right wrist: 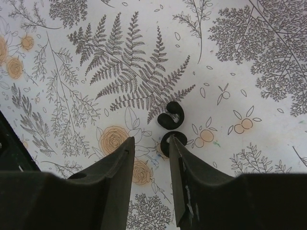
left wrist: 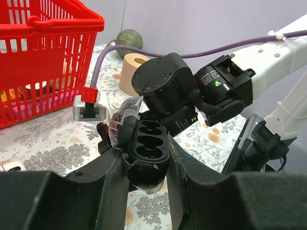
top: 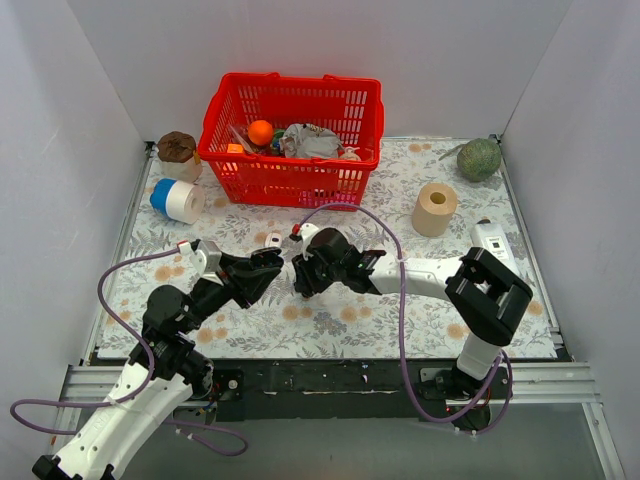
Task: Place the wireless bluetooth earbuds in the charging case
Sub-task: Pick up the earbud from the center of the board.
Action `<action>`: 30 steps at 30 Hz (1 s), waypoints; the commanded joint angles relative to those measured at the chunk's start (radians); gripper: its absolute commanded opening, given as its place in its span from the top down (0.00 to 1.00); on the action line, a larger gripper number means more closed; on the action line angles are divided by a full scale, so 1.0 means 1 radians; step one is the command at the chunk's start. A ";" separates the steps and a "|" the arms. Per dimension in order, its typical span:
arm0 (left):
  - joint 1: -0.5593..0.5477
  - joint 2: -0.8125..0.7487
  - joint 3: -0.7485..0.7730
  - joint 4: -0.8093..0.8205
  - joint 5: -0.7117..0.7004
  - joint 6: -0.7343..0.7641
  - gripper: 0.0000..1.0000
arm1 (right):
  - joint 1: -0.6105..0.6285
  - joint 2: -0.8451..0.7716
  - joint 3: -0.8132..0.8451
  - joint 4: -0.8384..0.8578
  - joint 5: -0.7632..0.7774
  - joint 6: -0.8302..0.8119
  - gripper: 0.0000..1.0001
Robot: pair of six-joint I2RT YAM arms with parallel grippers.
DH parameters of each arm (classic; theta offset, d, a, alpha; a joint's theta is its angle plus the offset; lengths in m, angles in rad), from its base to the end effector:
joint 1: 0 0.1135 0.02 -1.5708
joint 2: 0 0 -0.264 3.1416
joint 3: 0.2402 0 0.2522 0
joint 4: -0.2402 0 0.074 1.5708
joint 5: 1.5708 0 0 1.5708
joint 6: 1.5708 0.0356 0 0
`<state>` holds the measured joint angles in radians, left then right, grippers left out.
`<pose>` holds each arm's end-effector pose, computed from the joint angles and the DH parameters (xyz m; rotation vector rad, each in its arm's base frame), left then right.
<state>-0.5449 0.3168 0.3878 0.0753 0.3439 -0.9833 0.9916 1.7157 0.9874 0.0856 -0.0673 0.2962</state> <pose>0.0926 -0.0702 0.2886 -0.0335 1.6156 -1.4681 0.1997 0.3097 0.1908 -0.8296 2.1740 0.7617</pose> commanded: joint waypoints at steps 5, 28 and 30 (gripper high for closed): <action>0.003 -0.005 -0.004 0.004 -0.002 0.000 1.00 | 0.009 0.042 0.022 0.017 -0.060 0.020 0.57; 0.003 -0.005 -0.007 0.000 -0.002 -0.006 1.00 | -0.014 0.045 0.013 -0.072 0.049 -0.005 0.58; 0.003 -0.008 -0.007 -0.002 0.000 -0.006 1.00 | -0.015 0.044 0.016 -0.079 0.063 -0.003 0.59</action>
<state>-0.5449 0.3168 0.3862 0.0746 0.3443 -0.9882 0.9829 1.7737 0.9897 0.0555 -0.0689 0.3073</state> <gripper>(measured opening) 0.301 0.419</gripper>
